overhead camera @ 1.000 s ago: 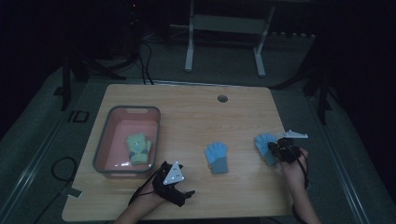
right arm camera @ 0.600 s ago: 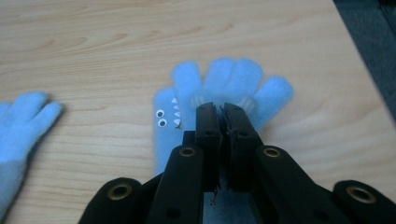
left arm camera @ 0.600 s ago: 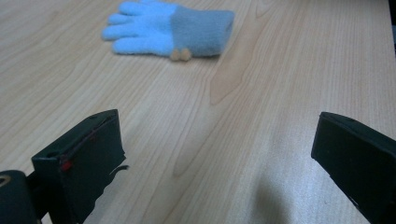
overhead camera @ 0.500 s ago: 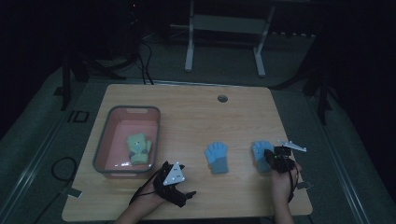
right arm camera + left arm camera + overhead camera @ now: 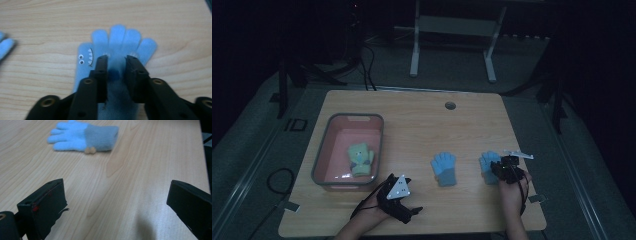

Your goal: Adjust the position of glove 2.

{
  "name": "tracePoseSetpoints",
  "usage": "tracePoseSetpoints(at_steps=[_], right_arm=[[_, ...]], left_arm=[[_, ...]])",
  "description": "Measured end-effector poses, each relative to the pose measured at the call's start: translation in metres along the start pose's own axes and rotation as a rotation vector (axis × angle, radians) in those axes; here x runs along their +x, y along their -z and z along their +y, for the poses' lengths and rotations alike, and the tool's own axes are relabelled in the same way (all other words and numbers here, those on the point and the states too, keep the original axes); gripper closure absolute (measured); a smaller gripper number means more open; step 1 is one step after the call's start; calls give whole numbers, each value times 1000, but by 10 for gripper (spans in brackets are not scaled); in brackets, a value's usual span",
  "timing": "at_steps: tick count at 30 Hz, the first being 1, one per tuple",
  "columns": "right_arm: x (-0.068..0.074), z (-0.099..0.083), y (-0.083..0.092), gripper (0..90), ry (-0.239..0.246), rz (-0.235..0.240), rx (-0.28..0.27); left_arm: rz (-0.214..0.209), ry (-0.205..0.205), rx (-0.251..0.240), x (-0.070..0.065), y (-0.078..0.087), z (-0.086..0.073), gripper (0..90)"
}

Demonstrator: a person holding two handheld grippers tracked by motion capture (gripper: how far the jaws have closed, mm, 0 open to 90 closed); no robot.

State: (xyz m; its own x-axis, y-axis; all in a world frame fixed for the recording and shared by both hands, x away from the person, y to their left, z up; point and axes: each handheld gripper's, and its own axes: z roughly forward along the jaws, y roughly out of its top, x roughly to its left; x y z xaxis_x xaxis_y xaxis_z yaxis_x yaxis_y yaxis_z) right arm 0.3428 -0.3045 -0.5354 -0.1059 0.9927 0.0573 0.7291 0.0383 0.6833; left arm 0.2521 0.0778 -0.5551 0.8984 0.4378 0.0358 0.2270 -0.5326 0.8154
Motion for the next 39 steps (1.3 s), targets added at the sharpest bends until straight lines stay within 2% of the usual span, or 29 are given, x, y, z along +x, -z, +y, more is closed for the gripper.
tracePoseSetpoints(at_steps=[1, 3, 4, 6, 7, 8, 9, 10, 11, 12, 13, 15, 16, 19, 20, 24, 26, 28, 31, 34, 36, 38, 39], right_arm=[[-2, 4, 4, 628, 38, 3, -9], [-4, 5, 6, 619, 52, 21, -18], [-8, 9, 11, 607, 86, 34, -17], [-8, 9, 11, 607, 86, 34, -17], [-13, 13, 17, 604, 153, 92, -27], [-13, 13, 17, 604, 153, 92, -27], [-16, 15, 20, 606, 235, 170, -46], [-16, 15, 20, 606, 235, 170, -46], [-16, 16, 20, 621, 278, 180, -44], [-18, 19, 21, 646, 362, 239, -63], [-19, 19, 20, 650, 376, 283, -63], [-19, 20, 19, 654, 390, 296, -55], [-19, 19, 14, 674, 420, 297, -38], [-20, 17, 12, 681, 423, 302, -35], [-21, 13, 7, 683, 429, 289, -19], [-25, 7, 4, 682, 424, 278, -18], [-30, 2, 0, 668, 431, 249, -7], [-31, -3, -6, 653, 444, 239, 9], [-32, -6, -7, 671, 430, 250, -11], [-31, -8, -7, 809, 398, 251, -11], [-29, -7, -6, 832, 402, 240, -6], [-23, -5, -5, 859, 418, 202, 5], [-22, -4, -4, 863, 410, 199, 0]], left_arm=[[0, 0, 5, 0, 0, 0, 25], [0, 0, 7, 0, 0, -1, 25], [0, 1, 9, 0, -1, -1, 25], [2, 0, 11, 0, -1, -1, 25], [4, -3, 16, 0, -2, -1, 25], [4, -4, 17, 0, -2, -1, 25], [2, -5, 15, 0, -2, -1, 25], [2, -5, 15, 0, -2, -1, 25], [-5, -4, 11, 0, -1, -1, 25], [-13, 0, 3, 1, -1, -2, 25], [-9, -1, 8, 1, -1, -2, 25], [-6, -3, 10, 1, -1, -2, 25], [-7, -2, 10, 1, -1, -2, 25], [-4, -5, 10, 1, -1, -2, 25], [-4, -3, 10, 1, -1, -3, 25], [-3, -5, 13, 1, -1, -3, 25], [-3, -8, 13, 0, -1, -3, 25], [-3, -8, 13, 0, 0, -3, 25], [-3, -8, 15, 1, -1, -3, 25], [-4, -13, 20, 0, -2, -4, 25], [-5, -15, 22, 0, -3, -4, 25], [-3, -12, 18, 0, -2, -3, 25], [-2, -12, 18, 0, -2, -3, 25]])
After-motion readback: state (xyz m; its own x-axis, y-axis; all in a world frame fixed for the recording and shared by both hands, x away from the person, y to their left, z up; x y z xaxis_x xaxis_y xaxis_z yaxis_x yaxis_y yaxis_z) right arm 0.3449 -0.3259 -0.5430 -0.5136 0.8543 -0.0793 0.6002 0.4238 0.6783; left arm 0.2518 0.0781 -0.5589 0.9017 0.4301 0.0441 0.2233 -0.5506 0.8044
